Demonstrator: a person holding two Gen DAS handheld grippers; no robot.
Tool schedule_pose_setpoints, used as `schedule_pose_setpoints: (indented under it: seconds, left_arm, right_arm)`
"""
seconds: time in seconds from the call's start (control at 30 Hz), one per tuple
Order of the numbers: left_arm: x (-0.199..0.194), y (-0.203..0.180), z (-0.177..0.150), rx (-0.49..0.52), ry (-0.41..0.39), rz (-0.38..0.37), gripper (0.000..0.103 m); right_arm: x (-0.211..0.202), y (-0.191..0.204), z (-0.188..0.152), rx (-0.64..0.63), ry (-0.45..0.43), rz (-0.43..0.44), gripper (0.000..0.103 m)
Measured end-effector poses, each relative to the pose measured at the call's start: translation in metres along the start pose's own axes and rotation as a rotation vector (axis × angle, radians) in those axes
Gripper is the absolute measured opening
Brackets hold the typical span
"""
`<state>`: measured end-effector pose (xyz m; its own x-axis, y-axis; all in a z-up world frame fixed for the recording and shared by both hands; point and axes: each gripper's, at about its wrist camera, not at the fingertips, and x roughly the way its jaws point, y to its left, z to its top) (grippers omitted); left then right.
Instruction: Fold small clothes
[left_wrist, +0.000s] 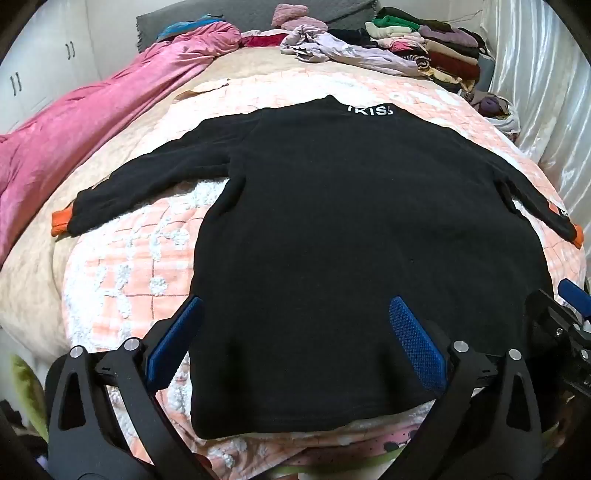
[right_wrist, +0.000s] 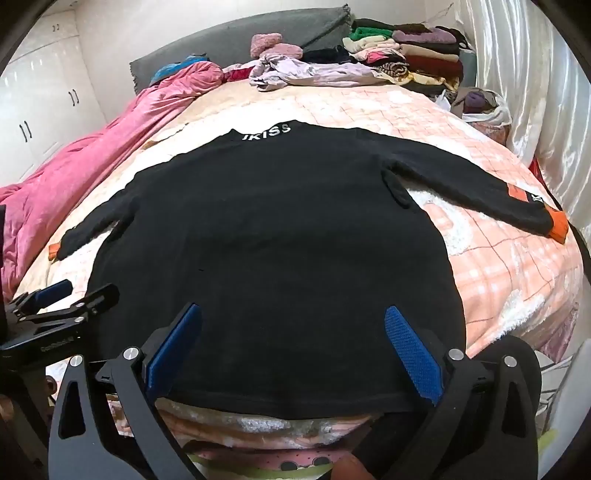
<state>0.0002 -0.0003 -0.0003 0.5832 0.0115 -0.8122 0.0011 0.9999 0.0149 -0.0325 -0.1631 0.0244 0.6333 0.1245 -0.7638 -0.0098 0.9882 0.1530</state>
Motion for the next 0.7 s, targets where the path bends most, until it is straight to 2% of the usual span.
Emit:
schedule_pose_setpoints:
  seconds: [0.27, 0.33, 0.7]
  left_arm:
    - [0.001, -0.008, 0.001, 0.004, 0.002, 0.005, 0.094]
    - [0.000, -0.007, 0.003, 0.001, -0.001, 0.001, 0.094]
    - [0.000, -0.004, 0.001, -0.001, -0.008, -0.023, 0.094]
  right_arm:
    - [-0.005, 0.017, 0.005, -0.006, -0.003, -0.026, 0.099]
    - [-0.005, 0.006, 0.001, -0.004, -0.015, 0.000, 0.099]
    - [-0.001, 0.006, 0.001, -0.009, -0.011, 0.003, 0.099]
